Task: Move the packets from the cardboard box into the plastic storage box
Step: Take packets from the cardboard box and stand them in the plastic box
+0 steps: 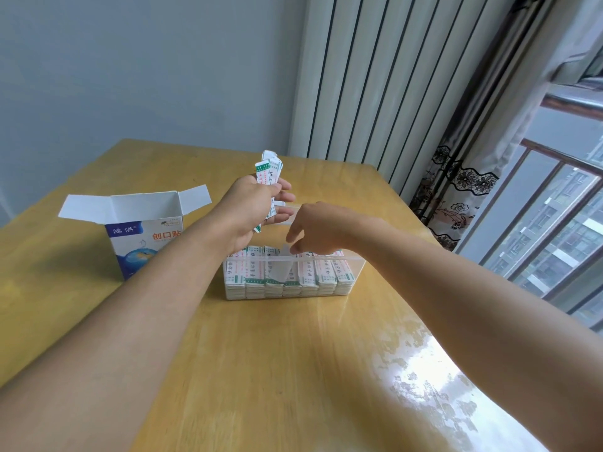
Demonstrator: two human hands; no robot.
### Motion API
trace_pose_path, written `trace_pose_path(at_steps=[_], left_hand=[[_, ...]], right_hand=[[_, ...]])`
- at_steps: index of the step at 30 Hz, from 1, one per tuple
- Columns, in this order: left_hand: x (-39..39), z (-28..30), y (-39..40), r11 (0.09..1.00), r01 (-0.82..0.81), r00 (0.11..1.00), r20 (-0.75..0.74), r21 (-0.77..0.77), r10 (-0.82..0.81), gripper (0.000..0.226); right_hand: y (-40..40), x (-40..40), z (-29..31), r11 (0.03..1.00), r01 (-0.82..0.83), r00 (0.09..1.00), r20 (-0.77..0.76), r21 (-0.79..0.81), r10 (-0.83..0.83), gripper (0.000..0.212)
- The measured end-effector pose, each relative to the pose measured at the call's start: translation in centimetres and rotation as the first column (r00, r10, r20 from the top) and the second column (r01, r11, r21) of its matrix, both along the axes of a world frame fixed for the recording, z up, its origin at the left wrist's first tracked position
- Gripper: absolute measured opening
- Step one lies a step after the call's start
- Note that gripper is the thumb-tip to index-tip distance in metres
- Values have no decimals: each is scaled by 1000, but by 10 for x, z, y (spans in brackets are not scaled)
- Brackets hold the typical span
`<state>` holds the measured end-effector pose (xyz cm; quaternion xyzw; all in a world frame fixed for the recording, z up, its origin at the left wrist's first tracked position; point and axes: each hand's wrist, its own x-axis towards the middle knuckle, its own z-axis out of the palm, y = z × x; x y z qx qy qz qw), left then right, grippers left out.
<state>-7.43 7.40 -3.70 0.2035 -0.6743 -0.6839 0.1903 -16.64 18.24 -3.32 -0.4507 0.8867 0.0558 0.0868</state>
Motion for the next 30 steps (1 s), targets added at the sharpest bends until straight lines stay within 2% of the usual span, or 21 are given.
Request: trace_pose_path(at_steps=[3,5,8,13,19,24,27,30], left_hand=[[0,1,0,1000,-2,1000,-7,10,2,24],[0,1,1,1000,3,1000,-3,6,-3,23],[1,2,1,1000,2,1000,-2,0,-2,23],[1,3,1,1000,-10,1000,3,-5,10,23],[2,2,2,1000,-5,1000,10,-18,5,23],[3,4,2,1000,-4,1000,8,-23,4,23],[4,6,1,999,-8,1000,12,-39,8,23],[7,8,-1,999,-4,1000,19,-53,5,24]], right_hand=[[0,-3,-3,999,5,1000,-3,-50,-6,15],[1,-5,-3,996,5,1000,-3,-85,-5,12],[2,-7,0,994,-11,1000,-6,-109,11,12],[2,-7,-1,998,-47,999,24,-47,48,28],[2,-8,-4,994,-92,996,12,-67,93,25],[7,-4,5,976,-115,992,38,-187,124,7],[18,-2,22,970,-100,985,117,-220,128,3],[33,-4,40,916,-27,963,236,-401,132,2]])
